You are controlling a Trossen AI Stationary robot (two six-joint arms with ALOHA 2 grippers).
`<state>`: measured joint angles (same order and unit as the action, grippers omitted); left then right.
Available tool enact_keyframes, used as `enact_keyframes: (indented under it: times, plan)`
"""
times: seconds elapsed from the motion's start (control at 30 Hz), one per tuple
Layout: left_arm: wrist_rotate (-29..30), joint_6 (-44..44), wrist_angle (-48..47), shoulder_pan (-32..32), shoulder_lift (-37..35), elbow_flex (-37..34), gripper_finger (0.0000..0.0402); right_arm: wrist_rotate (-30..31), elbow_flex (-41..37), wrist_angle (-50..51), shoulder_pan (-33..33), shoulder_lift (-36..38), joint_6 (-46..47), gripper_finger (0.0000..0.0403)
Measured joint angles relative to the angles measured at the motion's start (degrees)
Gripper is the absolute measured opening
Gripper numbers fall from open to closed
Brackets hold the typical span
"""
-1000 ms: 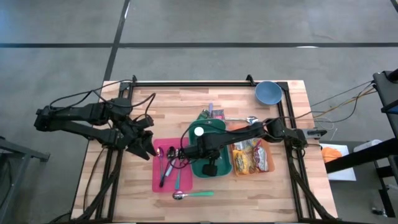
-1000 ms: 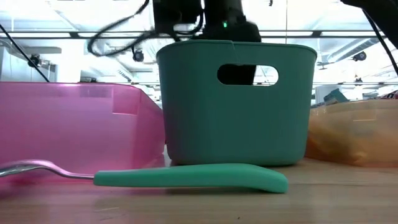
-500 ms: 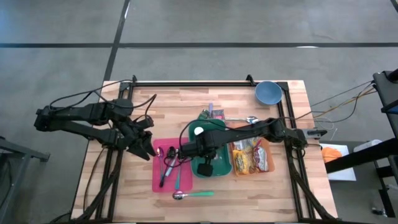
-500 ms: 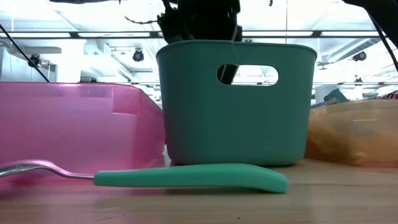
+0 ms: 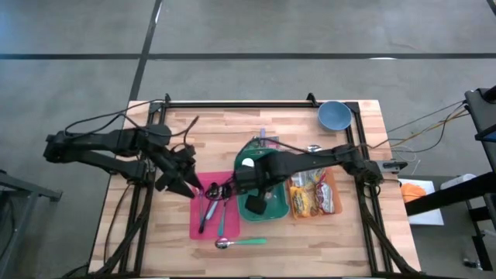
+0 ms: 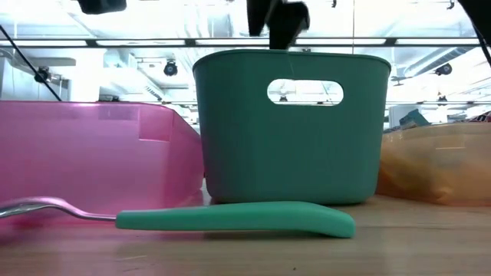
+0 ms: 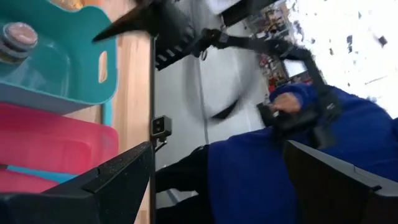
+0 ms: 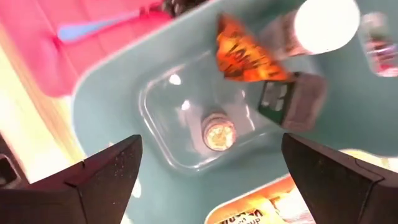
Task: Pick & Place Food Item
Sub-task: Put the green seasoning bottle into the green bin
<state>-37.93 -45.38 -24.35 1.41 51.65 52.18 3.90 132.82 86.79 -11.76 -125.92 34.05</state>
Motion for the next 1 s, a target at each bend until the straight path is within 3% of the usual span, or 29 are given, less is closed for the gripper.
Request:
enact_keyframes:
  times: [0.23,0.43,0.7,1.0]
  plan:
    - [0.10,0.62,0.31,1.02,4.34,0.00,0.0360,7.74,0.87,0.92,-1.33,5.55,5.34,0.0382]
    - [1.93,-7.67,0.16,1.99,10.10,0.00,0.0360,11.72,0.06,3.31,-4.06,9.37,6.94,0.0382]
    - [0.89,-10.19,2.24,2.03,16.29,0.93,0.0360,17.58,-2.75,3.21,-8.74,11.10,10.89,0.0382]
    - [4.52,-6.68,2.70,4.20,20.61,9.22,0.0360,19.37,-5.64,3.09,-13.43,12.38,12.70,0.0382]
